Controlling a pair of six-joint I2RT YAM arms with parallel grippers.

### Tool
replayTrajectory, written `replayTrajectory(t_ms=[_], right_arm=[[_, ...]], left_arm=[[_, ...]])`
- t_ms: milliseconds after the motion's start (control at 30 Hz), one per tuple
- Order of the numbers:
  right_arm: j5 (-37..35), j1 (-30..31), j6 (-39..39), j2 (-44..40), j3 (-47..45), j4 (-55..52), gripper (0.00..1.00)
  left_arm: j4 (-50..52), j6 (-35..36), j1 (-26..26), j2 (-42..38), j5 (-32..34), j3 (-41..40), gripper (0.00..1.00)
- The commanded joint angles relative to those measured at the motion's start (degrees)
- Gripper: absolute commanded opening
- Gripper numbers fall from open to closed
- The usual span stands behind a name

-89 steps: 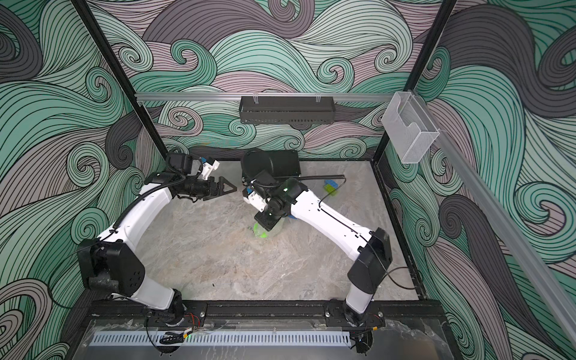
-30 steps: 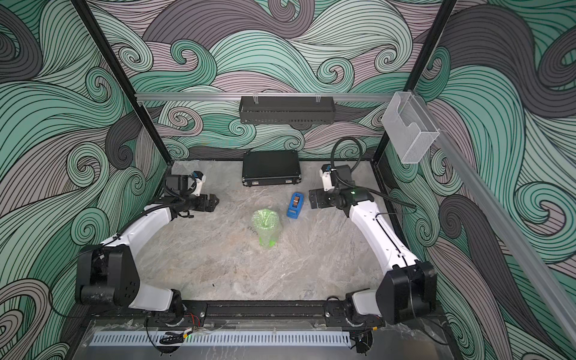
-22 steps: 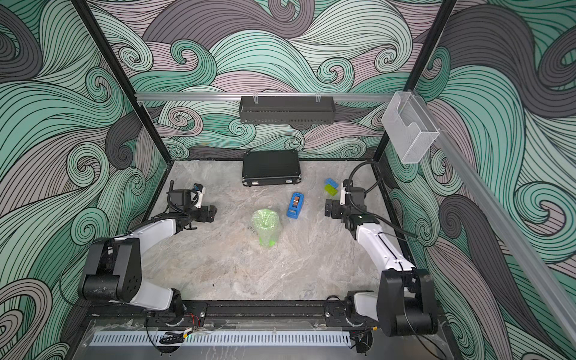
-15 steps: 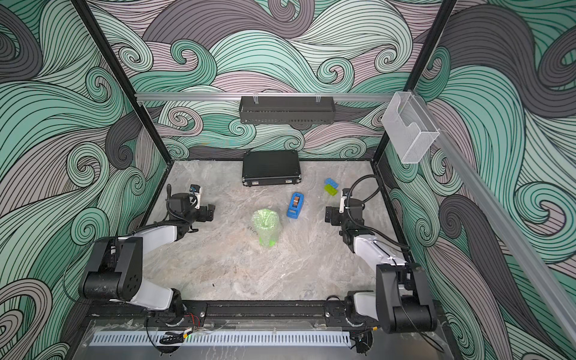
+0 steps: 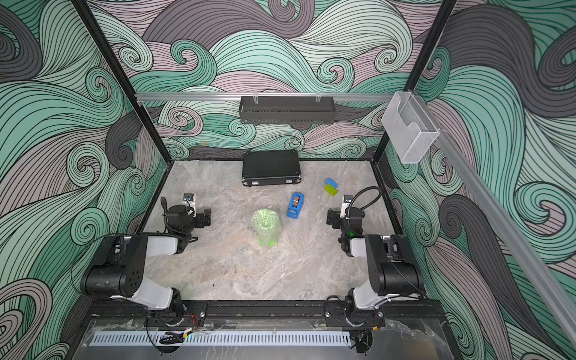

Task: Wrap wine glasses in bubble wrap
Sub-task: Reset both arms

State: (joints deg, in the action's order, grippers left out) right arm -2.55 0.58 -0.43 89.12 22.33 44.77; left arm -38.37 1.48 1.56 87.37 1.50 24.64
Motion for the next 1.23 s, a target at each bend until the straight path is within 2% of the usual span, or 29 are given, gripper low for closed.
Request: replayTrajectory(t_ms=[0,267,433,500,600,667,733,800,1100,1200], right_arm=[[0.8,-0.1,0.1,-0.9,0.3,5.4,1.00],[0.7,-0.2,0.1,-1.7,-0.1,5.2,0.99],[-0.2,-0.2,0.4,-8.2,-2.6,4.0,1.00],[0.0,-0.7,1.1,-5.9,-2.2,5.2,1.00],[2.1,-1.5,1.2,0.8,-2.2,12.8,1.00],[1.4,-1.2,1.1,-1.8,0.2,3.7,1.00],[1.3,-1.0,1.0,-0.2,-1.3,9.8,1.00],[0.9,-1.0,1.0,-1.7,-0.2,4.8,1.00],[1.7,0.5,-1.2,-0.7,1.5,3.2,0.99],[1.7,0.5,-1.3,-1.0,1.0,3.7,1.00]], left_arm=[[-2.0,-1.0,0.5,0.1,0.2,1.3,0.99],[-1.9,-1.1,0.6,0.0,0.1,1.4,0.99],[-1.6,-1.5,0.8,0.1,0.3,1.5,0.99],[-1.6,-1.5,0.8,0.0,0.3,1.5,0.99],[-1.6,-1.5,0.8,0.1,0.3,1.5,0.99],[-1.5,-1.5,0.8,-0.1,0.3,1.5,0.98],[-1.4,-1.5,0.8,-0.1,0.3,1.5,0.99],[-1.5,-1.5,0.8,-0.1,0.3,1.5,0.98],[-1.8,-1.5,0.8,-0.5,0.3,1.1,0.99],[-7.4,-0.9,0.8,-2.0,-1.3,-2.7,0.99]])
